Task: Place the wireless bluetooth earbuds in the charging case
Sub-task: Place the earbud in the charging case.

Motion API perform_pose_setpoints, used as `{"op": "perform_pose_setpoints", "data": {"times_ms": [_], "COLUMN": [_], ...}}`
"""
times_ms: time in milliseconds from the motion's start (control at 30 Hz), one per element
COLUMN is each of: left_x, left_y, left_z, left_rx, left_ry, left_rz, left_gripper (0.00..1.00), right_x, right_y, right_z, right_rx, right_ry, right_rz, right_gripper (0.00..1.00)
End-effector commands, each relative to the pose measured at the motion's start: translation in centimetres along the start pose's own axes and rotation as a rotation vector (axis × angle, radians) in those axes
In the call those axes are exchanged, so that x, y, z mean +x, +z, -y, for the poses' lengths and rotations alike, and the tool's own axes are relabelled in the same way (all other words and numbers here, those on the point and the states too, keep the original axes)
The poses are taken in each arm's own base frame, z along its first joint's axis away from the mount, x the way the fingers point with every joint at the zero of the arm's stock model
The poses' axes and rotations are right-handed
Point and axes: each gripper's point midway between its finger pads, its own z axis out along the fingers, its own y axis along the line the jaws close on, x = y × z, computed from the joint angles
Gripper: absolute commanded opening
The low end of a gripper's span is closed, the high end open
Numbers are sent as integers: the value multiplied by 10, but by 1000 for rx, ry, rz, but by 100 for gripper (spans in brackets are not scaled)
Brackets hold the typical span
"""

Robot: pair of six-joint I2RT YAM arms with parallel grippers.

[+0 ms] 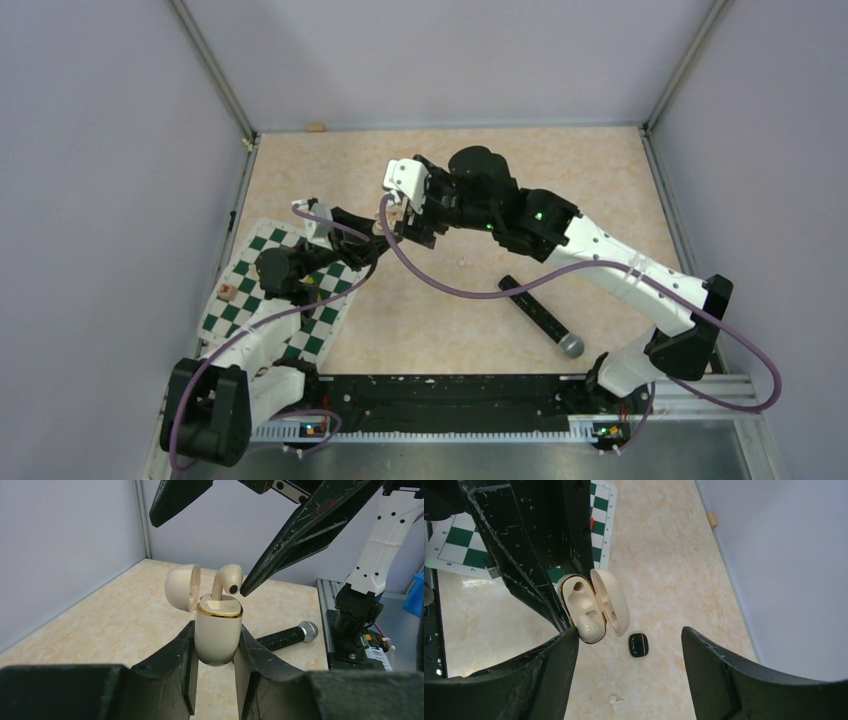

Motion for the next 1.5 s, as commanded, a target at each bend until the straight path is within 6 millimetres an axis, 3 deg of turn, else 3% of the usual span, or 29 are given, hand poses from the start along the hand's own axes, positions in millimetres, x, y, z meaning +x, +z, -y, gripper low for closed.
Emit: {"op": "perform_pose_setpoints", "data": {"times_ms": [0, 533, 1033, 1300, 1467], "left_x": [-19, -18, -20, -18, -24], "left_y": [4, 4, 4, 4, 5], "left_z": [3, 3, 4, 6, 11], "left_rx": [27, 26, 28, 41, 52], "left_ry": [74, 77, 80, 72, 49], "left_rz": [31, 28, 31, 23, 40], "left_gripper": [4, 4, 3, 3, 2], "right_x": [-27, -39, -33, -55, -58], "right_y": [-4, -3, 9, 6, 1], "right_z": [5, 9, 14, 14, 12], "right_rx": [10, 19, 54, 19, -3], "right_ry": [6, 23, 6, 12, 4], "right_rz": [64, 82, 44, 82, 85], "right_gripper": [74, 74, 74, 74, 74]}}
